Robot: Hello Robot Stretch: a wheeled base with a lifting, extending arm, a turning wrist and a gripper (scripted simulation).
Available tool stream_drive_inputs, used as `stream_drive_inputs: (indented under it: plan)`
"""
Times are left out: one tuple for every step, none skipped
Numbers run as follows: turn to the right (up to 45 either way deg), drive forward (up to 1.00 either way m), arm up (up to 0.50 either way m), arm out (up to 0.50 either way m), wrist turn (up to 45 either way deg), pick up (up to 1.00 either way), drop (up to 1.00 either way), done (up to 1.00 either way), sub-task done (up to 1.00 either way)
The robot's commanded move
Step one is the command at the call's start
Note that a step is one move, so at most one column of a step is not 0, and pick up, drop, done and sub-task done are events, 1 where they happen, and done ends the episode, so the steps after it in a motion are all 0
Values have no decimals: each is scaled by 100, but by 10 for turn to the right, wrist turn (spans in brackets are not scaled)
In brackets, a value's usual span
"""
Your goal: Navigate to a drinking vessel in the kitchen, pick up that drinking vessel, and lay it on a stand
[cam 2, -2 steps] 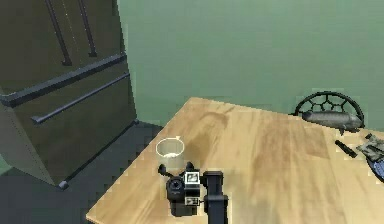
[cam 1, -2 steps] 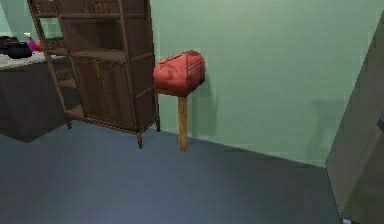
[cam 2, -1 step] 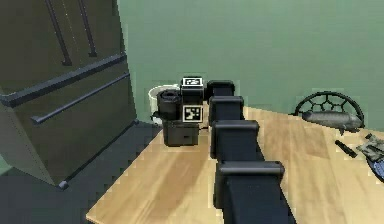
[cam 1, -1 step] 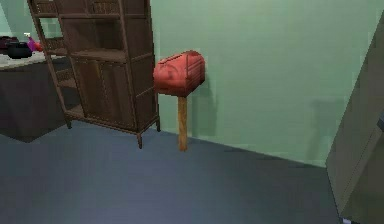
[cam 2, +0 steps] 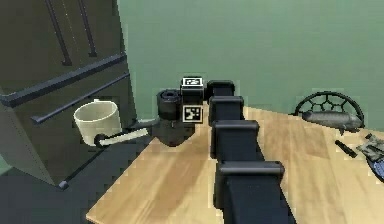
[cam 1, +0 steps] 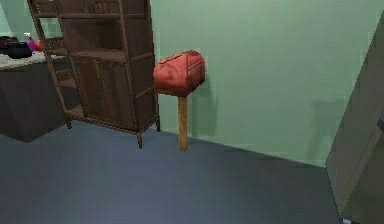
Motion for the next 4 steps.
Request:
stream_drive_inputs:
  plan:
    - [0, 0, 0, 0, -450, 0, 0, 0, 0]
    - [0, 0, 0, 0, -330, 0, 0, 0, 0]
    - [0, 0, 0, -18, 0, 0, 0, 0, 0]
    - [-450, 0, 0, 0, 0, 0, 0, 0, 0]
